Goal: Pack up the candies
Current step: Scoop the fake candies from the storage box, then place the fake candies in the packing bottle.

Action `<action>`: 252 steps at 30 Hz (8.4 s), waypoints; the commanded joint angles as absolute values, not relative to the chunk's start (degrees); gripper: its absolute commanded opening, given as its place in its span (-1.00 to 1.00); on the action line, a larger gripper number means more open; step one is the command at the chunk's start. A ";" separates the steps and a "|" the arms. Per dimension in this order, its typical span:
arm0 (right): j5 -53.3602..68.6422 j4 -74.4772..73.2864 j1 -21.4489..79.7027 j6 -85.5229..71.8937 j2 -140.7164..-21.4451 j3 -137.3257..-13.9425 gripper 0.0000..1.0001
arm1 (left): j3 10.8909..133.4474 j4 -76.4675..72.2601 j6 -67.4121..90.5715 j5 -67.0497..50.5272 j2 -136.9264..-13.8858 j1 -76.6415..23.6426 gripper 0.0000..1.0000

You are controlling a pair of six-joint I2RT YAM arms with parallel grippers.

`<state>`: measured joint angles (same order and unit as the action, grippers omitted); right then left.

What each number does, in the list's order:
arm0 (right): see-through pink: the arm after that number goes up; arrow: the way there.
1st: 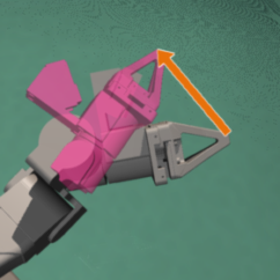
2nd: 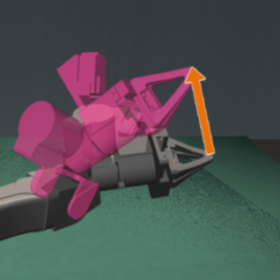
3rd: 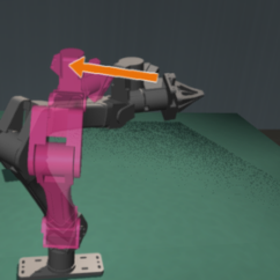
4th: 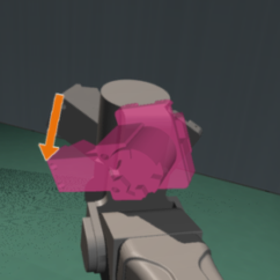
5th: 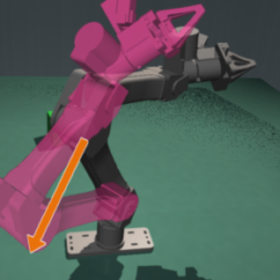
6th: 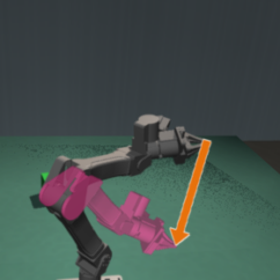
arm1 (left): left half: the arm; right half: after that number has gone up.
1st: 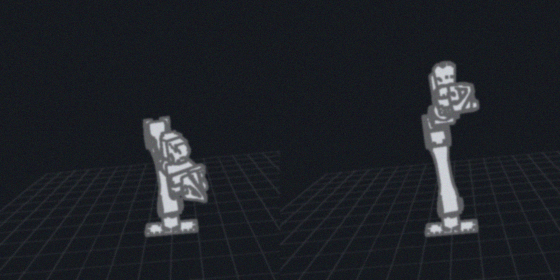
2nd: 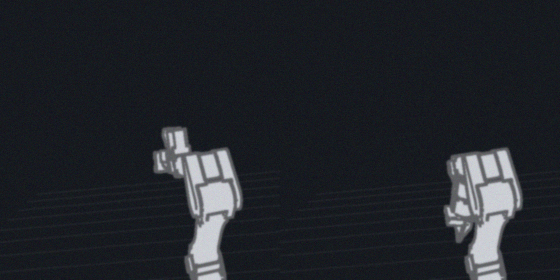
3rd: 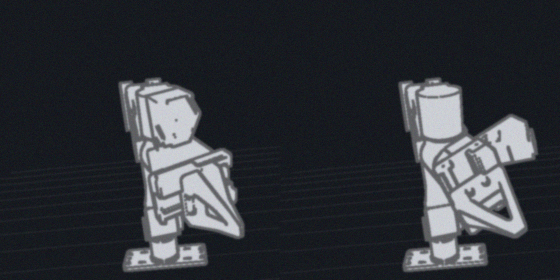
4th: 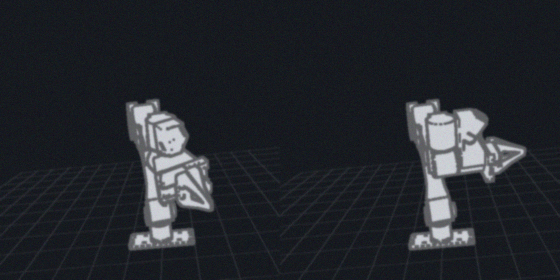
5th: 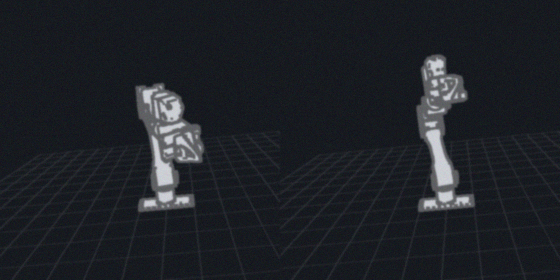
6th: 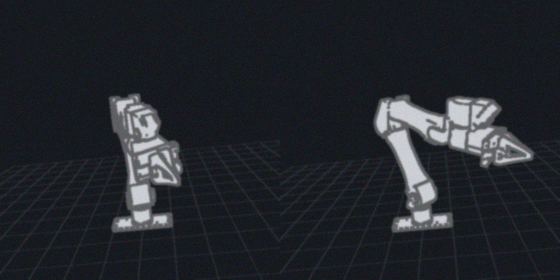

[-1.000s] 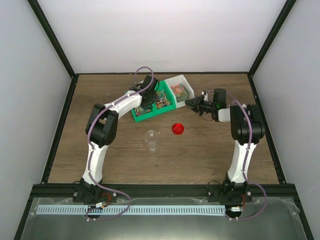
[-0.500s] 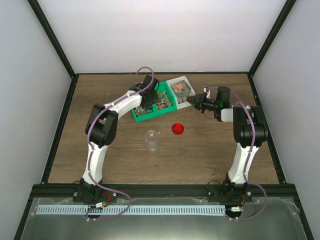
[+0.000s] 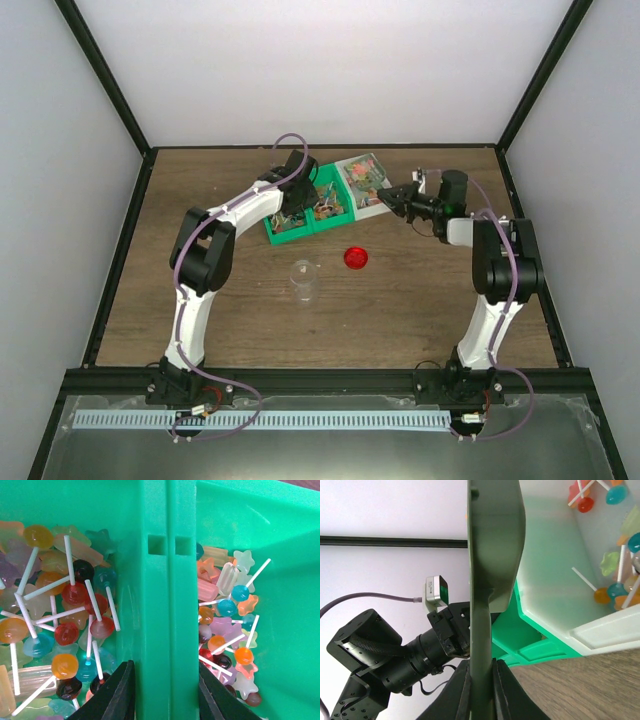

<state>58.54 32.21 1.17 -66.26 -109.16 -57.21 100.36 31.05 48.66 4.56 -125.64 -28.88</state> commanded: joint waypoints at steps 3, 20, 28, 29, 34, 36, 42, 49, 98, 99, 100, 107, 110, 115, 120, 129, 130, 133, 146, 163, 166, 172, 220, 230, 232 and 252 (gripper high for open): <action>60.70 35.90 -0.26 -66.90 -106.66 -54.26 -0.99 | 99.38 29.20 52.33 -5.65 -125.17 -29.79 -0.80; 64.60 26.43 -0.05 -62.62 -92.03 -44.34 -0.99 | 100.86 29.59 46.04 -4.01 -120.69 -29.14 -0.10; 66.84 18.65 0.21 -59.07 -83.31 -38.37 -0.99 | 100.35 30.23 45.04 -4.28 -119.50 -28.66 0.06; 67.30 17.83 0.18 -59.06 -82.15 -37.59 -0.99 | 100.17 30.17 44.88 -4.08 -119.13 -28.65 0.06; 70.15 12.51 0.69 -56.50 -76.23 -34.73 -0.99 | 99.59 29.84 44.51 -4.06 -117.70 -28.05 0.06; 70.77 9.52 0.75 -54.92 -73.63 -34.18 -0.99 | 99.45 29.78 44.24 -3.89 -117.06 -27.81 0.06; 73.68 7.41 1.10 -55.37 -66.17 -30.73 -0.99 | 98.03 29.37 43.32 -3.81 -115.16 -27.38 0.05; 76.12 0.25 1.73 -53.02 -58.91 -29.33 -0.99 | 94.09 27.79 43.46 -3.66 -112.79 -27.17 0.05; 51.36 -40.05 22.38 -31.00 -57.92 -48.65 -0.99 | 87.57 26.50 40.76 -1.49 -109.13 -25.16 0.04; 51.07 -40.69 22.55 -30.46 -58.18 -49.31 -0.99 | 87.41 26.41 40.73 -1.56 -109.09 -25.10 0.04; 50.45 -41.42 22.65 -29.98 -58.80 -49.96 -0.99 | 87.22 26.33 40.70 -1.66 -109.03 -25.12 0.05; 48.27 -44.01 23.49 -26.64 -61.56 -52.39 -0.99 | 86.19 25.67 41.15 -2.04 -108.65 -25.05 0.04; 48.17 -44.31 23.65 -26.06 -61.87 -52.51 -0.99 | 85.92 25.66 41.22 -2.02 -108.50 -24.81 0.04; 46.42 -45.76 24.86 -25.58 -62.69 -53.73 -0.99 | 85.46 25.42 41.31 -1.95 -108.21 -24.65 0.05; 43.49 -46.50 27.53 -26.12 -63.19 -54.67 -0.99 | 84.89 24.43 42.16 -2.52 -108.12 -24.59 0.04; 41.26 -49.30 28.34 -25.09 -63.60 -57.28 -0.99 | 84.12 23.87 42.59 -2.51 -107.79 -24.59 0.05; 40.89 -49.65 28.43 -24.84 -63.73 -57.54 -0.99 | 84.09 23.87 42.57 -2.50 -107.80 -24.61 0.05; 40.01 -50.22 28.86 -24.46 -63.74 -58.09 -0.99 | 83.95 23.90 42.61 -2.31 -107.61 -24.61 0.05; 39.08 -49.59 30.06 -24.57 -62.87 -58.80 -0.99 | 83.41 23.63 42.89 -2.96 -108.00 -24.26 0.05; 36.23 -48.17 32.64 -24.28 -60.59 -58.49 -0.99 | 82.17 22.82 43.13 -3.78 -107.73 -23.64 0.04; 35.34 -48.07 33.57 -24.57 -60.71 -58.48 -0.99 | 82.09 22.76 43.24 -4.02 -107.71 -23.55 0.05; 34.11 -48.08 33.83 -24.45 -60.12 -58.64 -0.99 | 82.01 22.72 43.27 -4.04 -107.64 -23.42 0.05; 23.98 -52.89 39.46 -24.79 -65.44 -65.62 -0.99 | 81.32 21.97 42.98 -5.76 -107.65 -22.50 0.04; 24.17 -52.25 39.42 -25.50 -64.25 -65.22 -0.99 | 80.54 21.64 43.16 -6.15 -107.51 -22.50 0.04; 24.02 -52.50 39.39 -25.41 -64.15 -65.58 -0.99 | 80.27 21.62 43.20 -6.17 -107.38 -22.48 0.04; 24.24 -55.00 39.99 -24.78 -64.29 -68.20 -0.99 | 79.63 20.74 44.16 -6.75 -107.38 -22.41 0.04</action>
<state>24.34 -54.19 39.27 -25.10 -65.21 -64.66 80.31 21.91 43.51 -6.42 -109.12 -22.74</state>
